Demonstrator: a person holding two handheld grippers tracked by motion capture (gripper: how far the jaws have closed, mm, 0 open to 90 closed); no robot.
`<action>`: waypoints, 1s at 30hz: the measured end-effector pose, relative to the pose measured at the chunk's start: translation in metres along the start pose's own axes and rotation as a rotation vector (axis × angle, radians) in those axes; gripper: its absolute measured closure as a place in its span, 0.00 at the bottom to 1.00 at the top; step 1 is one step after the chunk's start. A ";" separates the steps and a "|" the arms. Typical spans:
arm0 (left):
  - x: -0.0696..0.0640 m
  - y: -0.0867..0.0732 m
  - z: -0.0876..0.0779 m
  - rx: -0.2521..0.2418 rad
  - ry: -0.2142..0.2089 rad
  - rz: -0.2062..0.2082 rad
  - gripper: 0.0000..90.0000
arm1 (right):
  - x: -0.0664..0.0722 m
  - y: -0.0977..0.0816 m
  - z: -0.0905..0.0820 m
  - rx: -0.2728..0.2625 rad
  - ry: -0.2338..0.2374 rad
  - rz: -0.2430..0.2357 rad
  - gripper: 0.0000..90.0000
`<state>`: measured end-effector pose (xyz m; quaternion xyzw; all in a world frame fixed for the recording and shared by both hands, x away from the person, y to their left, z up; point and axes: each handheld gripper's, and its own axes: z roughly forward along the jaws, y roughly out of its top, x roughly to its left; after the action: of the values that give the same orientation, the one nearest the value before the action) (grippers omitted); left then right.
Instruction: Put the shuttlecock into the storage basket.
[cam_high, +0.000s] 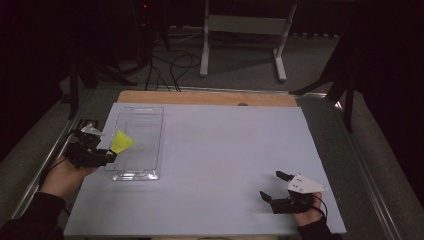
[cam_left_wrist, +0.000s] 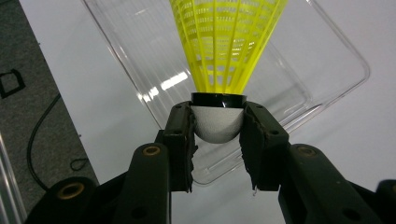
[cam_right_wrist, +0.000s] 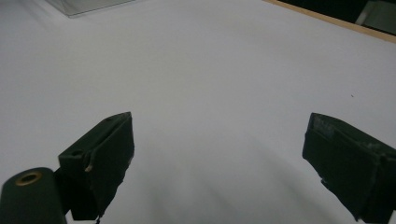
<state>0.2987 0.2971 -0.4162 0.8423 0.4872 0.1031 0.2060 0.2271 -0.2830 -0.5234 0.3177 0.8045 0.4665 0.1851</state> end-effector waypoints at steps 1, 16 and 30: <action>0.000 -0.001 0.001 0.008 -0.007 0.004 0.73 | 0.000 0.000 0.000 0.000 0.001 0.000 0.10; 0.013 -0.002 0.018 0.094 -0.048 0.032 0.73 | 0.000 0.000 0.000 0.001 0.004 0.005 0.10; 0.008 0.007 0.030 0.159 -0.049 0.082 0.72 | 0.000 -0.001 0.001 0.005 0.003 0.007 0.10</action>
<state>0.3194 0.2940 -0.4401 0.8774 0.4540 0.0520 0.1460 0.2276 -0.2829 -0.5243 0.3203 0.8047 0.4657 0.1814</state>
